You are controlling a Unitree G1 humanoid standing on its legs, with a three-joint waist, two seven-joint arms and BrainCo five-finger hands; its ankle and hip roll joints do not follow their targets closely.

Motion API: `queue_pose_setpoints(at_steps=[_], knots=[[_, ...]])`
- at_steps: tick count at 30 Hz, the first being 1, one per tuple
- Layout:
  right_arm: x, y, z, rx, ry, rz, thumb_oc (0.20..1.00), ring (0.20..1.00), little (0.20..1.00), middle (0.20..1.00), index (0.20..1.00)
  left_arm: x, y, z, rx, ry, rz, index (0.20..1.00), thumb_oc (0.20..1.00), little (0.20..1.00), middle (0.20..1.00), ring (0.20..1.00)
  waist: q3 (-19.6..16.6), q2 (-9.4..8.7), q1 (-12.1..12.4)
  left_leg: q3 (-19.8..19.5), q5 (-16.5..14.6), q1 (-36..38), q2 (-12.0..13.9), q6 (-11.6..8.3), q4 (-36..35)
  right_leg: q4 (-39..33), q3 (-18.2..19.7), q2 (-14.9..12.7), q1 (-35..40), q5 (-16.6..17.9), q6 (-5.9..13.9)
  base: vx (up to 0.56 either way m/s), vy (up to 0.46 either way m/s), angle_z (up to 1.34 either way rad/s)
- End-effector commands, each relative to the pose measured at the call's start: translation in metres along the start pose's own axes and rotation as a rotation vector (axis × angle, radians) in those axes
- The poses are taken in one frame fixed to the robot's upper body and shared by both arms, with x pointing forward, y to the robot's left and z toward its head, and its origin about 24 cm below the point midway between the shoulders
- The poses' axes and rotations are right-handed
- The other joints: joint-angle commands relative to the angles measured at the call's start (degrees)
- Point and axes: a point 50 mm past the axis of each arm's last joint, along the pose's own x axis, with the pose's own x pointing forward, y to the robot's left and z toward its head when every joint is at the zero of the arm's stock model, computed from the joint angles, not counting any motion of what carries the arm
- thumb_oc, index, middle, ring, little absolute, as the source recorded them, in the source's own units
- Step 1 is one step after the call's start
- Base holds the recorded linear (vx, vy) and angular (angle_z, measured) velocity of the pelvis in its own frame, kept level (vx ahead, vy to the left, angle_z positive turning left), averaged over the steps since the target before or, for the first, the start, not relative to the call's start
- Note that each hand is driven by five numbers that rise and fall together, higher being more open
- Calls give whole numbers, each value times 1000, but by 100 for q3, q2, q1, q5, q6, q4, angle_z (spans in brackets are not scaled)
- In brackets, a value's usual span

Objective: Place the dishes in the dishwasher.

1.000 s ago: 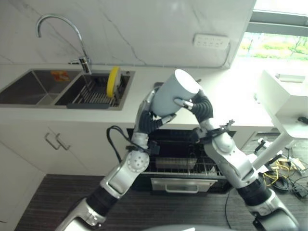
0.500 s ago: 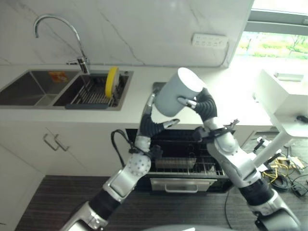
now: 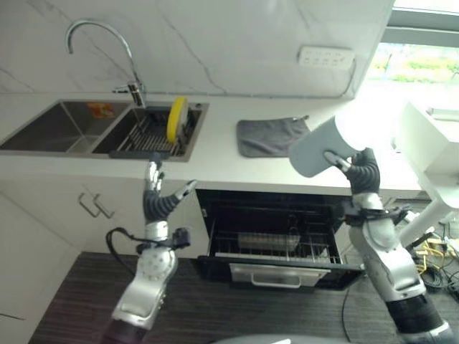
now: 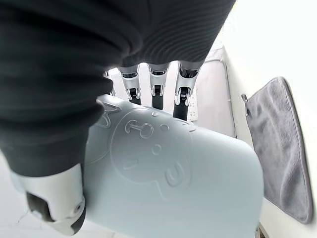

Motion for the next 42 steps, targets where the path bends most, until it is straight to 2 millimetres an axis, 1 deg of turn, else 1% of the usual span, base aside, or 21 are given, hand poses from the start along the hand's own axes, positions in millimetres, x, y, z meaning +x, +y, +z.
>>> queue_pose_setpoints(at_steps=[1, 2, 3, 5, 6, 7, 9, 10, 12, 15, 16, 20, 23, 24, 28, 30, 31, 34, 35, 39, 42], knots=[[8, 5, 48, 79, -239, 75, 200, 200, 200, 200, 200, 18, -9, 34, -54, -181, -101, 1000, 1000, 1000, 1000, 1000, 48, -54, 41, -279, -34, 143, -121, 174, 35, 61, -347, -214, 264, 99, 128, 98, 1, 0], [6, 3, 48, 89, -233, 90, 200, 200, 200, 200, 200, 18, -7, 35, -43, -187, -122, 1000, 1000, 1000, 1000, 1000, 142, -59, 24, -300, -8, 114, -174, 176, 231, 289, -250, -180, 207, 22, 70, 0, 0, 0], [6, 0, 55, 93, -272, 109, 200, 200, 200, 200, 200, 21, -9, 43, -73, -222, -180, 1000, 1000, 1000, 1000, 1000, 527, -89, -9, -409, -256, -449, -204, 183, 1257, 1195, -158, -170, -230, -303, -45, -157, -6, -2], [8, 1, 61, 83, -314, 126, 200, 200, 200, 200, 200, 26, -14, 50, -88, -259, -233, 1000, 1000, 1000, 1000, 1000, 798, -77, -59, -437, -478, -916, -117, 178, 1849, 1815, -149, -208, -681, -576, -97, -222, 9, 0], [10, 3, 64, 97, -322, 147, 200, 200, 200, 200, 200, 29, -22, 50, -76, -237, -308, 1000, 1000, 1000, 1000, 1000, 944, -57, -107, -479, -584, -1188, -83, 168, 2189, 2185, -76, -235, -951, -743, -118, -152, 42, 1], [11, 4, 66, 104, -326, 159, 200, 200, 200, 200, 200, 30, -26, 48, -75, -212, -350, 1000, 1000, 1000, 1000, 1000, 1003, -41, -125, -501, -628, -1371, -62, 156, 2378, 2393, -62, -263, -1137, -809, -120, -133, 56, -1], [13, 7, 70, 112, -331, 178, 200, 200, 200, 200, 200, 32, -29, 50, -65, -220, -359, 1000, 1000, 1000, 1000, 1000, 1104, 1, -138, -566, -680, -1750, -53, 156, 2721, 2849, -40, -325, -1529, -950, -128, -167, 79, -11], [14, 8, 74, 105, -353, 193, 200, 200, 200, 200, 200, 35, -30, 54, -56, -229, -383, 1000, 1000, 1000, 1000, 1000, 1259, 29, -158, -600, -763, -2127, -57, 190, 3055, 3242, 17, -423, -1954, -1022, -127, -224, 89, -15], [15, 8, 79, 107, -373, 198, 200, 200, 200, 200, 200, 36, -32, 60, 6, -264, -423, 1000, 1000, 1000, 1000, 1000, 1403, 44, -173, -636, -848, -2537, -32, 181, 3404, 3656, 68, -507, -2373, -1116, -124, -191, 57, -18], [13, 6, 81, 96, -384, 205, 200, 200, 200, 200, 200, 37, -35, 59, 111, -252, -524, 1000, 1000, 1000, 1000, 1000, 1567, 78, -244, -669, -966, -2934, 16, 195, 3787, 4104, 183, -575, -2806, -1230, -126, -87, 55, -21], [13, 4, 80, 90, -370, 217, 200, 200, 200, 200, 200, 37, -38, 54, 178, -206, -619, 1000, 1000, 1000, 1000, 1000, 1618, 110, -329, -621, -1043, -3038, 83, 206, 3972, 4281, 242, -614, -2951, -1272, -120, -3, 107, -8], [13, -1, 79, 83, -348, 242, 200, 200, 200, 200, 200, 39, -32, 32, 231, 9, -672, 1000, 1000, 1000, 1000, 1000, 1674, 196, -418, -520, -1120, -3023, 139, 205, 4119, 4452, 271, -694, -3005, -1322, -74, 75, 96, -12], [15, 0, 86, 76, -342, 267, 200, 200, 200, 200, 200, 32, -27, 5, 453, 222, -795, 1000, 1000, 1000, 1000, 1000, 1738, 292, -476, -510, -1069, -2983, 121, 204, 4080, 4510, 332, -720, -3047, -1296, -24, 72, 82, -1], [15, 0, 86, 76, -335, 273, 200, 200, 200, 200, 200, 30, -24, -2, 489, 306, -833, 1000, 1000, 1000, 1000, 1000, 1749, 301, -489, -497, -1057, -2955, 127, 204, 4082, 4493, 332, -724, -3015, -1280, -15, 81, 48, -10], [15, 4, 84, 67, -307, 302, 200, 200, 200, 200, 200, 21, -18, -25, 640, 489, -902, 1000, 1000, 1000, 1000, 1000, 1769, 342, -612, -425, -994, -2764, 168, 217, 3990, 4360, 362, -714, -2846, -1241, 14, 102, 57, -7], [15, 4, 83, 74, -293, 316, 200, 200, 200, 200, 200, 18, -18, -34, 694, 561, -934, 1000, 1000, 1000, 1000, 1000, 1763, 341, -669, -396, -986, -2688, 186, 234, 3979, 4323, 378, -705, -2781, -1232, 18, 108, 48, -2], [16, 6, 82, 78, -282, 332, 200, 200, 200, 200, 200, 16, -17, -44, 763, 620, -946, 1000, 1000, 1000, 1000, 1000, 1744, 330, -714, -375, -975, -2651, 196, 250, 3974, 4305, 383, -694, -2738, -1230, 19, 113, 45, -5], [18, 11, 80, 86, -265, 355, 200, 200, 200, 200, 200, 15, -14, -60, 878, 726, -940, 1000, 1000, 1000, 1000, 1000, 1714, 300, -787, -329, -959, -2619, 246, 259, 4038, 4297, 394, -682, -2675, -1241, 12, 92, 29, -5], [19, 13, 78, 92, -251, 366, 200, 200, 200, 200, 200, 14, -13, -69, 896, 773, -936, 1000, 1000, 1000, 1000, 1000, 1688, 279, -830, -302, -967, -2587, 265, 270, 4057, 4307, 400, -673, -2645, -1244, 9, 114, 26, -4], [18, 21, 69, 110, -199, 394, 200, 200, 200, 200, 200, 11, -17, -94, 960, 852, -903, 1000, 1000, 1000, 1000, 1000, 1563, 189, -968, -209, -1021, -2500, 340, 316, 4165, 4361, 444, -659, -2559, -1253, 9, 157, 19, -8], [14, 20, 61, 113, -158, 412, 200, 200, 200, 200, 200, 4, -17, -110, 1011, 911, -899, 1000, 1000, 1000, 1000, 1000, 1450, 135, -1057, -141, -1071, -2461, 398, 338, 4291, 4427, 473, -646, -2508, -1265, 7, 165, 8, -21]])
